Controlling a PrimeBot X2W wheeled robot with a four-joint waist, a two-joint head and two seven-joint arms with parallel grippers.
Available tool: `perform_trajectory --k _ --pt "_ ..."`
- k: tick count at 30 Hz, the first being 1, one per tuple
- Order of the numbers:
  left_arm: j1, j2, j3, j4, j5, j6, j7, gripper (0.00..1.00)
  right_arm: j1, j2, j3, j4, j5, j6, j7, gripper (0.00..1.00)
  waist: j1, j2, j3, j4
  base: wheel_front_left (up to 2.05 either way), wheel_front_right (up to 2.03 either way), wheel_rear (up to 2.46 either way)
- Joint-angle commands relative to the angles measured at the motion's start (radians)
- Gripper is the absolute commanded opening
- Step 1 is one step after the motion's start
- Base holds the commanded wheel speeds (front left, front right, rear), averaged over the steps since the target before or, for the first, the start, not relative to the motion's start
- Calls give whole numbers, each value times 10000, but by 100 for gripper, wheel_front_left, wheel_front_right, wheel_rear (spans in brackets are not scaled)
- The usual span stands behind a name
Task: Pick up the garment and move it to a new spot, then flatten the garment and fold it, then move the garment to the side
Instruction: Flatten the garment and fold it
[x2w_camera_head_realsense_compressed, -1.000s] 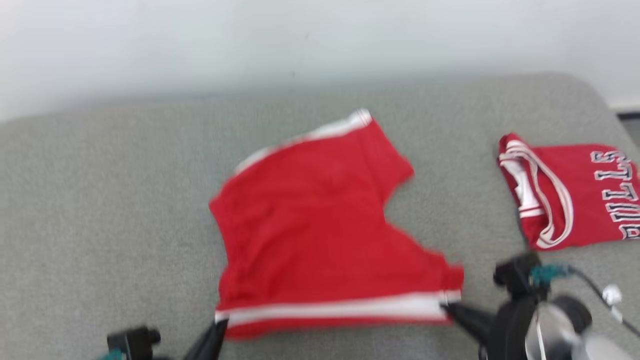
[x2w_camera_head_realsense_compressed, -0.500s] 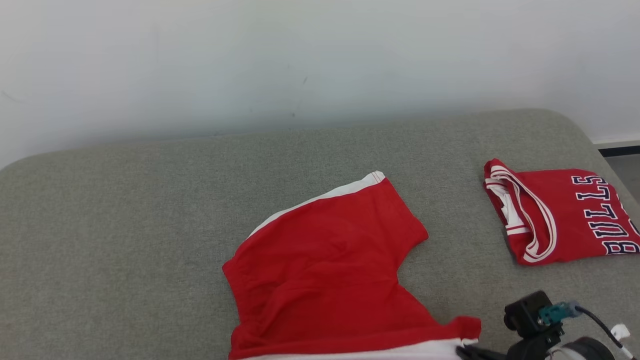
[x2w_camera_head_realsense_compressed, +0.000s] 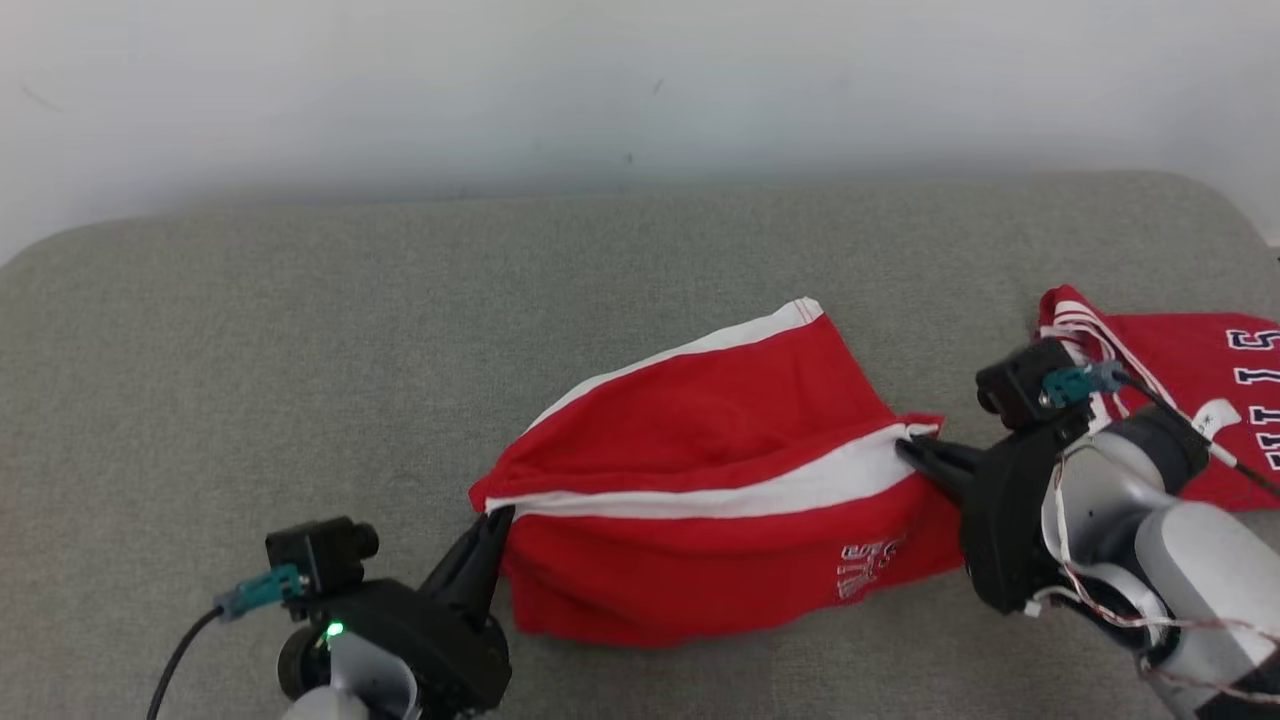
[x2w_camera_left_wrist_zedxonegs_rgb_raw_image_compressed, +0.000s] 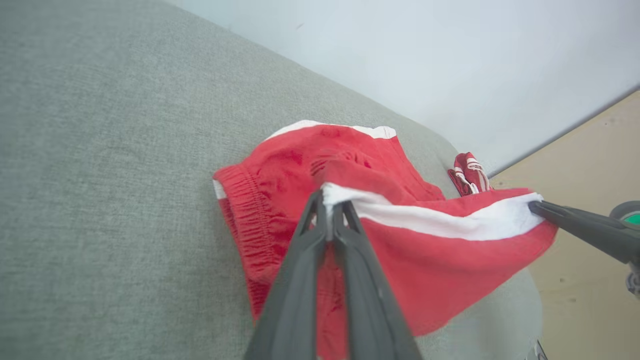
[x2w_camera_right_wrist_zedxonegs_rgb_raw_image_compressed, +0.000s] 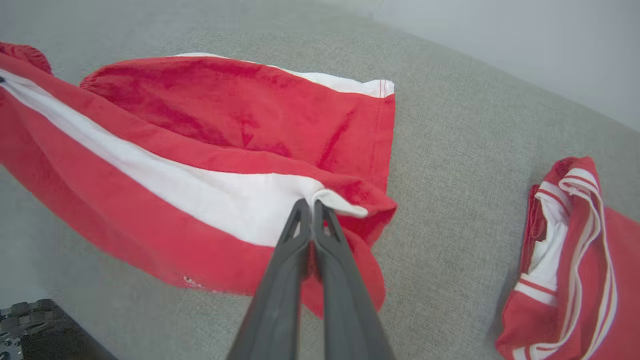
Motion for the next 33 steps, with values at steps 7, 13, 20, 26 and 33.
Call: perform_trajectory --k 7,13,20,26,33 --pt "-1629 -921 148 1034 348 501 -414 0 -2388 176 957 2187 222 -25 -872 0 -1 0 1414 869 0 0 0" --pt "-2399 -1405 219 1778 511 734 -786 0 -3747 433 1376 3761 259 -25 -1923 0 -1 0 1958 1139 0 0 0" --pt "-2769 -1650 238 2267 473 702 -968 0 -4761 837 1720 5284 286 -25 -2998 0 -1 0 2159 1314 0 0 0" --pt "-2992 -1759 304 2493 466 752 -1118 0 -5287 1146 1910 6221 272 -25 -3672 0 -1 0 2209 1325 0 0 0" --pt "-3006 -1813 242 2768 597 678 -1411 100 -5392 1551 2273 7133 665 -25 -4116 100 -1 0 1939 1255 0 0 0"
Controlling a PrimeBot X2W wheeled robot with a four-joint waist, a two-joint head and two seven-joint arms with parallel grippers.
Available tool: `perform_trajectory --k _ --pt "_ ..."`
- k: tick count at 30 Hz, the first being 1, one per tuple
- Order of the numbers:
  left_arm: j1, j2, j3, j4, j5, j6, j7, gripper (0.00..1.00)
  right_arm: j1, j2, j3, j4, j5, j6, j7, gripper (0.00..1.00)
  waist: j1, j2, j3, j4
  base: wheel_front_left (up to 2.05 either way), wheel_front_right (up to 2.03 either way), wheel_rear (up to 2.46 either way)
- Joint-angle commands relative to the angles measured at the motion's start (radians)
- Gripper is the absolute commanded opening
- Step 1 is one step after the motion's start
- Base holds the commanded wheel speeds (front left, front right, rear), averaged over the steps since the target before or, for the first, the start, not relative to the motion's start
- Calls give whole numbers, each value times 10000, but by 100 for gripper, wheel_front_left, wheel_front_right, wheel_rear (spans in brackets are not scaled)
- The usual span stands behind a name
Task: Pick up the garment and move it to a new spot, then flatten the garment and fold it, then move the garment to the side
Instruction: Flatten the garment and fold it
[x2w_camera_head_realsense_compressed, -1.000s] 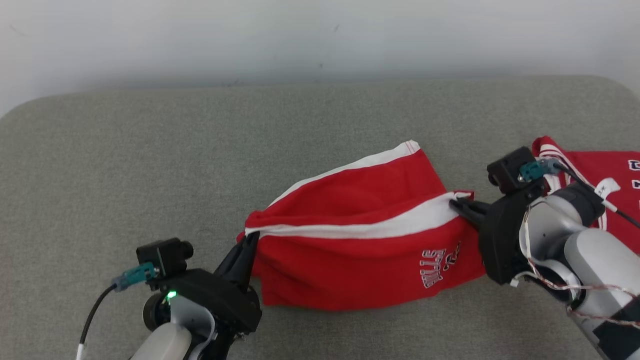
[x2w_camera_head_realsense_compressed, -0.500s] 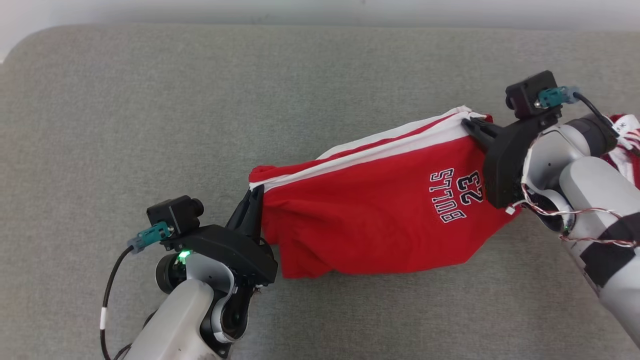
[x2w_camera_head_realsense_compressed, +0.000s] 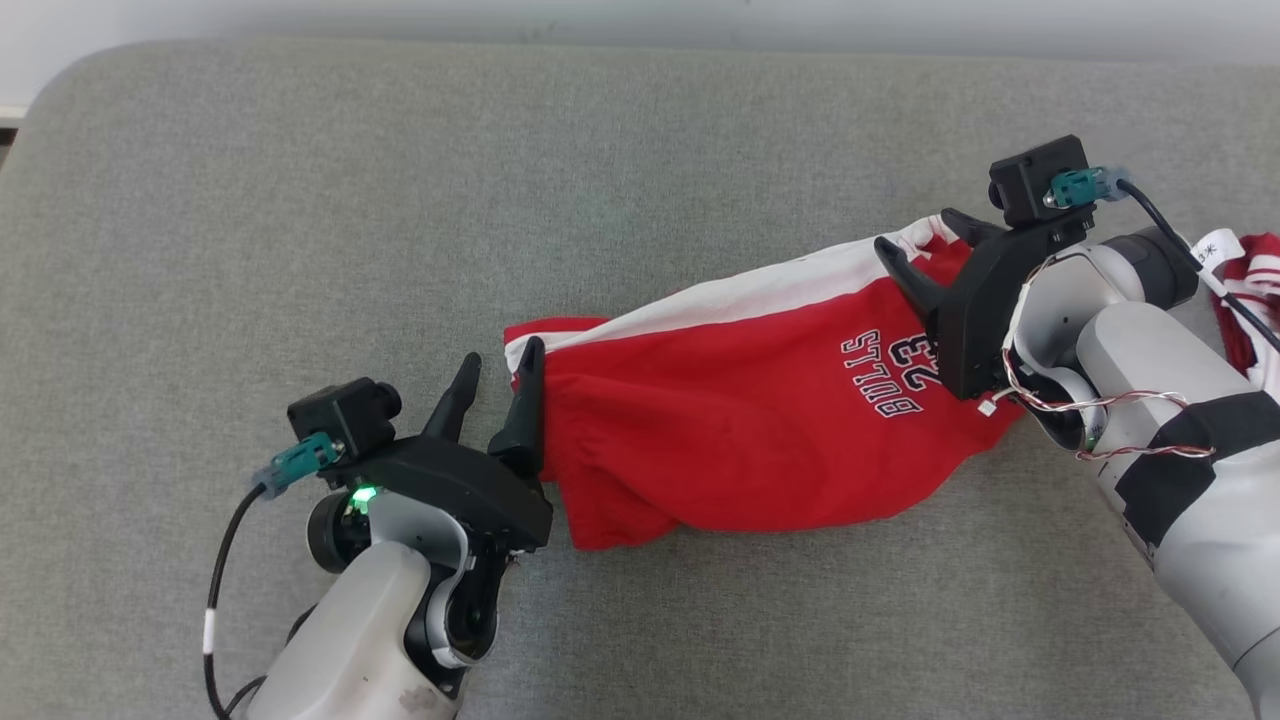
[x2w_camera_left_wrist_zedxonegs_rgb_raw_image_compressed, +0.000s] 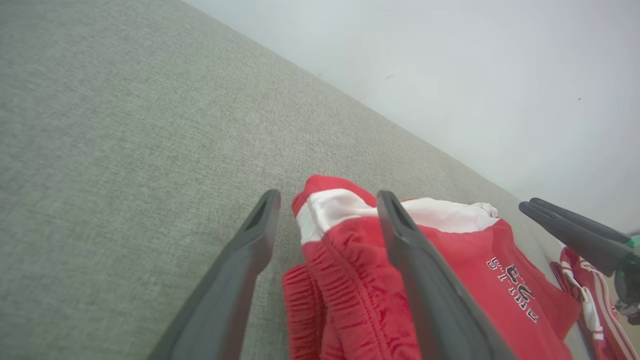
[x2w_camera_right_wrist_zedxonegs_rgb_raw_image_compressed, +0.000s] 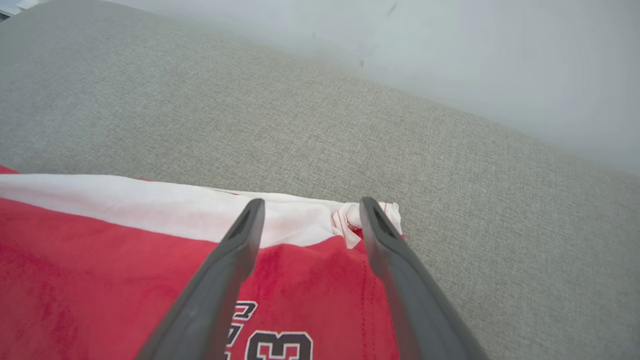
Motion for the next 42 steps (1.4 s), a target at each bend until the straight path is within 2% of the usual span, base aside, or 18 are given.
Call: perform_trajectory --k 1,7,12,13,18,21,22,24,30,38,42 --pt "51 17 14 44 48 -14 -70 100 14 22 36 24 74 -25 -68 100 -1 -1 -129 -46 0 0 0" --pt "653 309 446 -227 506 -18 -705 100 320 -81 189 107 739 -25 -276 100 -1 -1 -672 -166 0 0 0" --pt "1669 567 1504 -1386 1960 -21 -796 100 733 -297 142 130 1330 -26 -349 100 -1 -1 -1121 -187 0 0 0" --pt "2333 482 2097 -1989 2724 -111 -781 100 906 -391 66 191 1501 -26 -437 100 -1 -1 -1226 -161 0 0 0" --pt "3697 264 3206 -3197 4770 -601 -779 100 1212 -439 -122 472 1854 -26 -577 100 -1 -1 -1286 -45 0 0 0" --pt "4396 -7 3790 -3643 5507 -995 -780 100 1320 -498 -161 778 1828 -26 -621 100 -1 -1 -1271 91 0 0 0" --pt "4396 -7 3790 -3643 5507 -995 -780 100 1320 -498 -161 778 1828 -26 -621 100 -1 -1 -1271 91 0 0 0" --pt "4880 -275 4266 -3970 6084 -1400 -780 100 1360 -496 -266 1135 1850 -26 -717 100 -1 -1 -1224 261 0 0 0" --pt "5578 -602 4794 -4159 6647 -1931 -781 100 1347 -342 -570 2101 1879 -26 -718 100 -1 -1 -1047 628 0 0 0" --pt "5745 -689 4777 -4218 6922 -2233 -782 100 1001 -168 -849 3157 1808 -26 -606 100 -1 -1 -607 1038 0 0 0" --pt "5672 -692 4715 -4188 6829 -2209 -782 100 870 213 -897 3798 1800 -24 -188 100 -1 -1 -417 1143 0 0 0"
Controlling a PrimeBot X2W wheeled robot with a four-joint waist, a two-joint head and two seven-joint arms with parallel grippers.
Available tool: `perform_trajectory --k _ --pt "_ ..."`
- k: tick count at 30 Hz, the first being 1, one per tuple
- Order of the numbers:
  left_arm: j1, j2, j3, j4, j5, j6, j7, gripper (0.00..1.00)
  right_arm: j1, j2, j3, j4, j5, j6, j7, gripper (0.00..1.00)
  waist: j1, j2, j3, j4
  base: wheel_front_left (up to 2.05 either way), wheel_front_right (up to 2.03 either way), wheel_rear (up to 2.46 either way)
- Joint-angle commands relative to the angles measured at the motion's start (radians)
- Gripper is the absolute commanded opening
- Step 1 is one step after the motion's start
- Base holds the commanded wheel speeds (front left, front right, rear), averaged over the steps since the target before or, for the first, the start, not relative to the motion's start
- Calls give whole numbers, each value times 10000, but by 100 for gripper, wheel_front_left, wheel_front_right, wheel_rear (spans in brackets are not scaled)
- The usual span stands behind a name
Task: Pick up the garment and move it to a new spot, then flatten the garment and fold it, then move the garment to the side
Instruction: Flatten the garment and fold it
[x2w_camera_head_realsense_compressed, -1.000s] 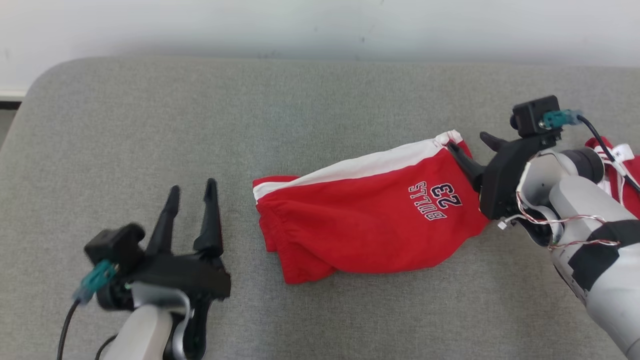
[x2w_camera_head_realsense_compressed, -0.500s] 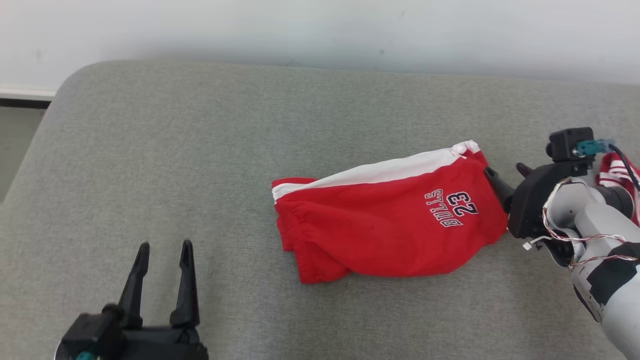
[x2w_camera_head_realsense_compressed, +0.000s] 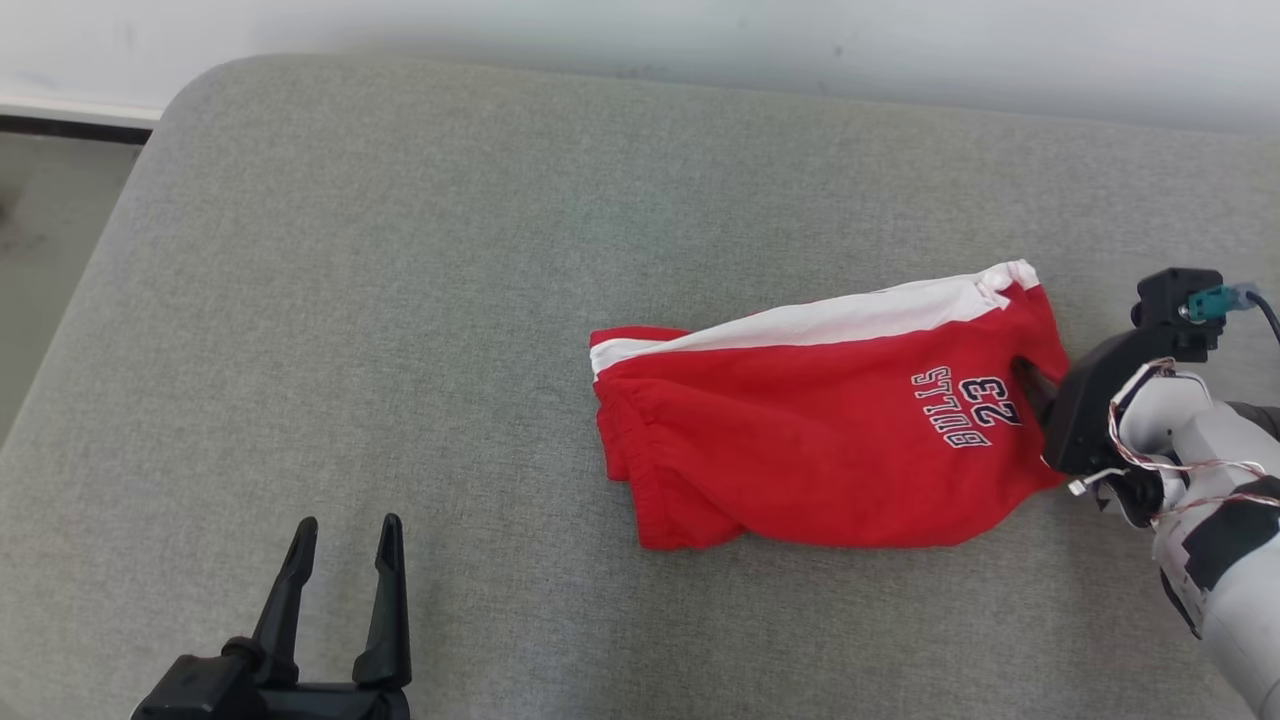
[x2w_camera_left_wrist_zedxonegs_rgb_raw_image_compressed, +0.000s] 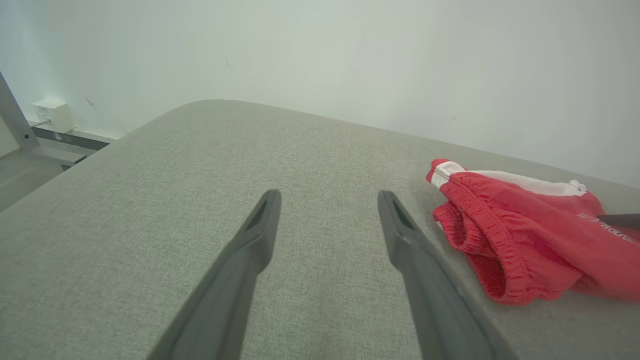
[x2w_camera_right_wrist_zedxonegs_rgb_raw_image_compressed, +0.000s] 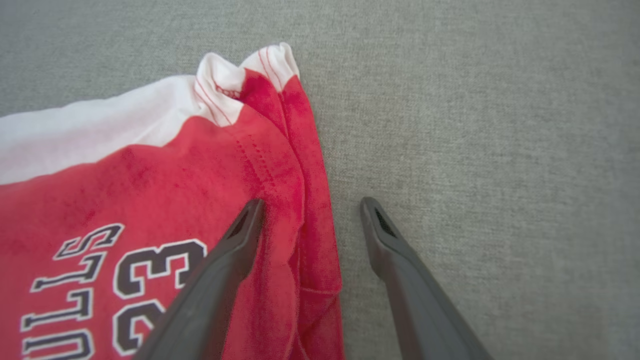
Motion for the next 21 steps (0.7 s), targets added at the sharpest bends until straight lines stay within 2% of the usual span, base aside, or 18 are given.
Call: perform_trajectory --k 1,5,6,8,10,13,21 --pt "-59 -7 19 -3 -35 51 -2 100 107 268 30 120 23 -22 159 100 0 1 143 124 0 0 0" --pt "-93 -10 19 44 -136 85 -2 100 402 589 268 172 79 15 722 100 0 1 192 156 0 0 0" --pt "-96 -10 17 56 -157 84 -2 100 488 633 350 117 48 32 802 56 0 1 191 153 0 0 0" --pt "-109 -11 28 82 -204 112 -2 100 638 597 521 86 -92 33 847 0 0 1 188 129 0 0 0" --pt "-103 -10 54 117 -224 132 -2 100 820 520 686 172 -216 24 918 0 0 1 137 88 0 0 0" --pt "-82 -10 104 146 -200 89 -2 100 742 231 637 506 -431 -30 465 0 0 1 11 -16 0 0 0" --pt "200 -8 143 221 -173 12 -2 100 199 11 422 1031 -1131 -31 -1309 0 0 1 -637 -537 0 0 0"
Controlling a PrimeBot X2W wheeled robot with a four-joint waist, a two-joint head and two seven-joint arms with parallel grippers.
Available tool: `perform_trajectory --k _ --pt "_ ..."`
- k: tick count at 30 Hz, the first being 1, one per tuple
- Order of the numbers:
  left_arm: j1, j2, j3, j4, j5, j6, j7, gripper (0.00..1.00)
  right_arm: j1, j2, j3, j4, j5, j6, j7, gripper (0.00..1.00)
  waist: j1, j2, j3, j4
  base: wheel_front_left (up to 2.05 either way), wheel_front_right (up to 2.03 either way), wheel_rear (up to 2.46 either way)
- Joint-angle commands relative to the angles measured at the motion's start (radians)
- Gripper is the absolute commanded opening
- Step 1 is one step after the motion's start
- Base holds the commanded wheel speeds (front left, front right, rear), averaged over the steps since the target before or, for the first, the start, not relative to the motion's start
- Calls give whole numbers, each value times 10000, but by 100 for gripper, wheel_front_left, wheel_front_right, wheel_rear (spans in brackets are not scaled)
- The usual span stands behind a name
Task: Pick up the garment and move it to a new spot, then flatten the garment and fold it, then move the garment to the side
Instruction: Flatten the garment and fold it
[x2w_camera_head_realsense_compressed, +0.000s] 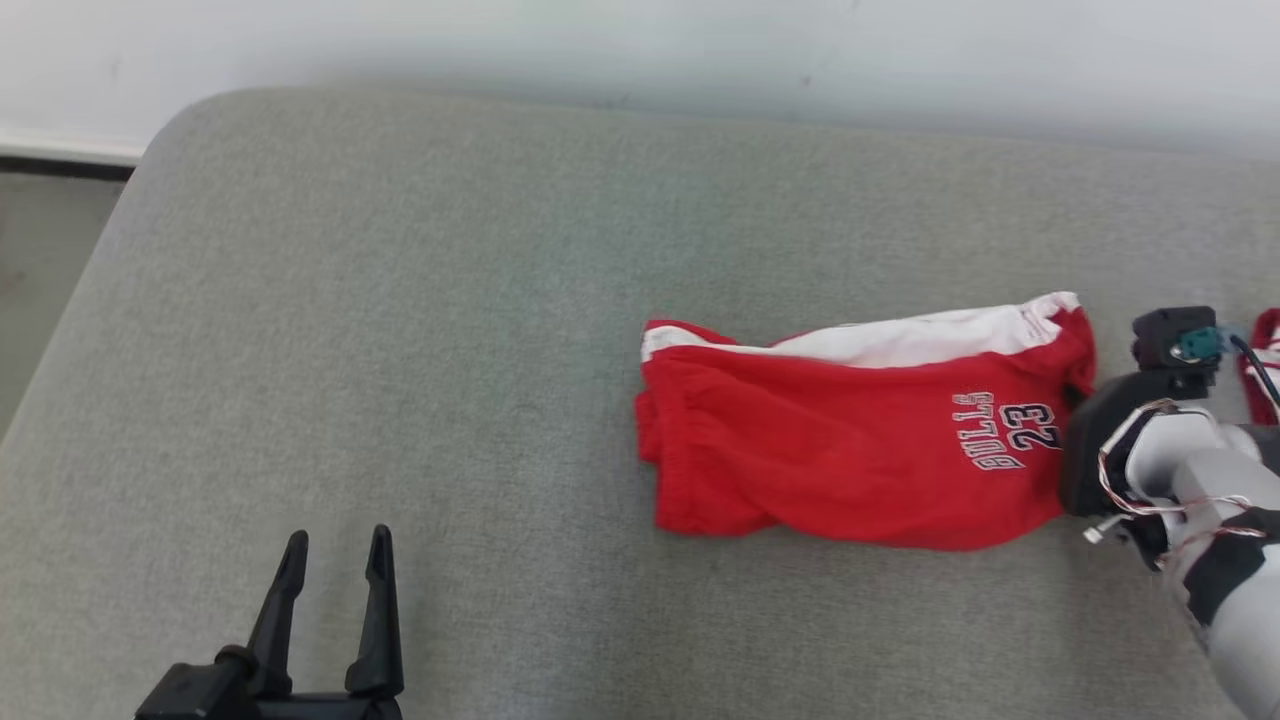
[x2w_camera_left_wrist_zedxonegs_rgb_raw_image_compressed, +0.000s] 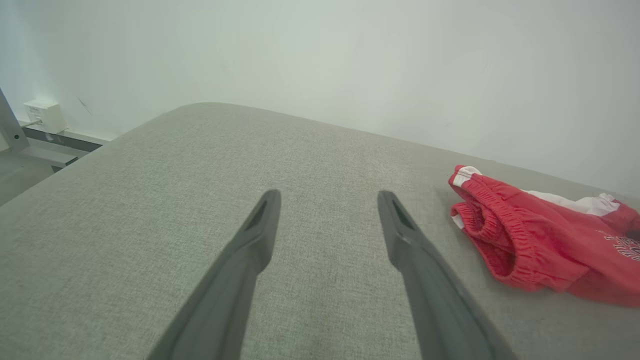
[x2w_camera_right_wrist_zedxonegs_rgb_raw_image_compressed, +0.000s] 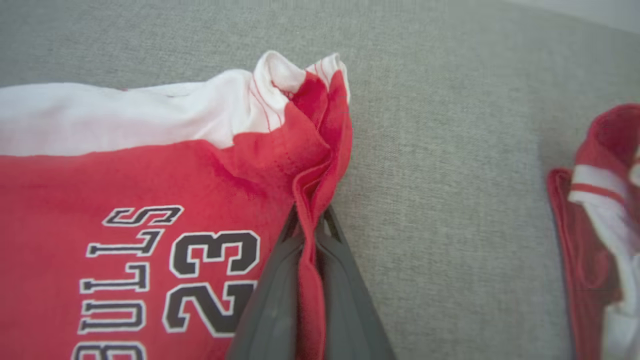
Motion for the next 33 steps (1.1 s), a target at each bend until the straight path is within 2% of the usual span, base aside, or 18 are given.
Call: perform_trajectory --k 1,9,16,18,25,33 --pt "189 -3 -26 -1 22 -37 -2 100 84 -154 107 101 -295 -38 -226 0 -1 -1 -343 -313 0 0 0" --pt "447 -1 -53 99 77 95 -2 100 -172 -771 141 371 -1391 -38 -1011 0 -1 -1 -860 -673 0 0 0" --pt "542 -2 -111 188 32 116 -2 100 -277 -1019 -183 411 -2205 -38 -934 0 -1 -1 -1098 -739 0 0 0" --pt "562 -3 -135 224 15 127 -2 100 -315 -765 -316 404 -2413 -38 -840 0 -1 -1 -1175 -743 0 0 0" --pt "614 -3 -185 247 -25 129 -2 100 -559 745 -336 358 -2945 -37 -688 0 -1 -1 -1296 -737 0 0 0" --pt "574 -2 -302 342 -124 173 -2 100 -520 2327 -172 39 -3026 -37 -280 0 -1 -1 -1228 -663 0 0 0"
